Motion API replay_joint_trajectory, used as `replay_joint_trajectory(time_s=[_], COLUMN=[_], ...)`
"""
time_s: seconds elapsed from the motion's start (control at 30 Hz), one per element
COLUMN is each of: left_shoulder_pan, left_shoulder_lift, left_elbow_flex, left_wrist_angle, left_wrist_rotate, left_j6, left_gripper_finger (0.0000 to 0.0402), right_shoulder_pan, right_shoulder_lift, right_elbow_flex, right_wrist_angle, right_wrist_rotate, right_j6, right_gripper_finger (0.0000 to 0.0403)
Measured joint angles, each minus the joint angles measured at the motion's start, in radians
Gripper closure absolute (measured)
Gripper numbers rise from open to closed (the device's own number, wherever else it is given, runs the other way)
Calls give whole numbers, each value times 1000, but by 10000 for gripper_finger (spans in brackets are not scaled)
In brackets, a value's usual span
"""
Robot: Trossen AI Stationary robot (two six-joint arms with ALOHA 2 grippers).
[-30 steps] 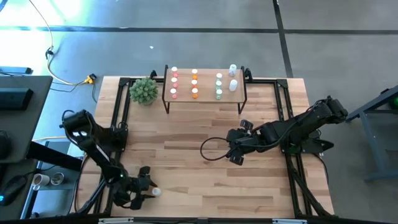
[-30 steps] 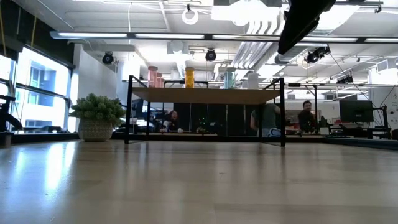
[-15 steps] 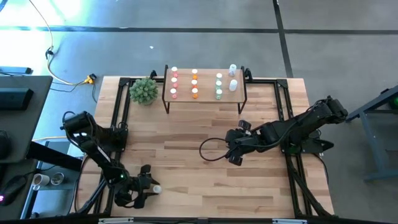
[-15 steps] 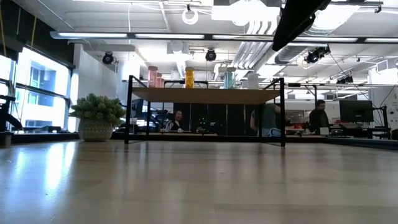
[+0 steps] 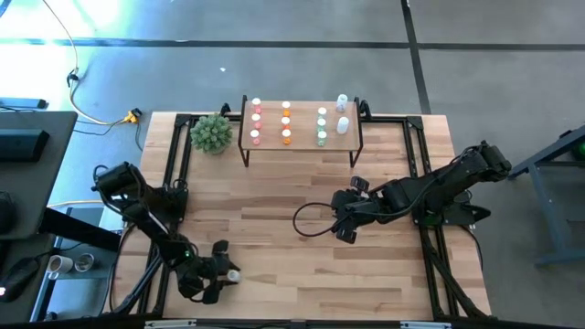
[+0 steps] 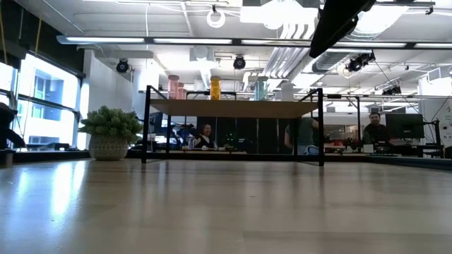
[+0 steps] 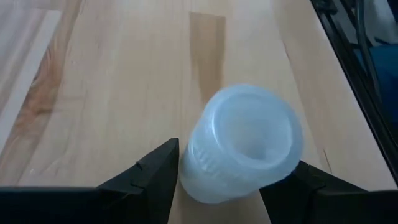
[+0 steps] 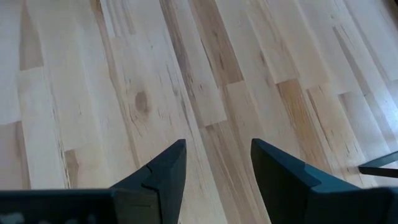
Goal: Pick and place medicine bottles onto shelf by color
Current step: Put the white pill bottle on the shelf aligned with the other white pill bottles
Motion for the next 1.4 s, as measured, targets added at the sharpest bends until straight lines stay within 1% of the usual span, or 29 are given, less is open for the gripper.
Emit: replay_joint_trajectory(time_s=[0.17,0.43,0.57,0.67,0.77,0.87,1.03,1.23,1.4], left_shoulder_pan=[14,13,21,50,94,145,253,384,473], left_shoulder_lift=[0,-1,-1,-11,-34,-66,-135,-230,-296], left_elbow_flex=[0,0,0,-1,-1,-1,-1,-1,-1], left_wrist_angle=[2,8,7,2,5,1,2,4,4], left_wrist_rotate=[17,17,14,26,61,106,189,233,237], left_j6=[14,22,43,54,102,157,247,337,442], left_gripper_finger=[220,264,262,255,254,255,254,254,255], right_shoulder_pan=[0,0,0,-1,-1,-1,-1,-1,-1], right_shoulder_lift=[0,0,0,0,0,0,0,0,0], right_elbow_flex=[0,0,0,0,0,0,0,0,0], right_wrist_angle=[0,27,70,114,161,198,218,219,269], right_wrist_rotate=[0,0,1,-4,-7,-15,-34,-34,-47], right_j6=[-1,-9,-45,-76,-122,-133,-155,-156,-156], right_gripper_finger=[231,231,231,231,231,231,231,230,217])
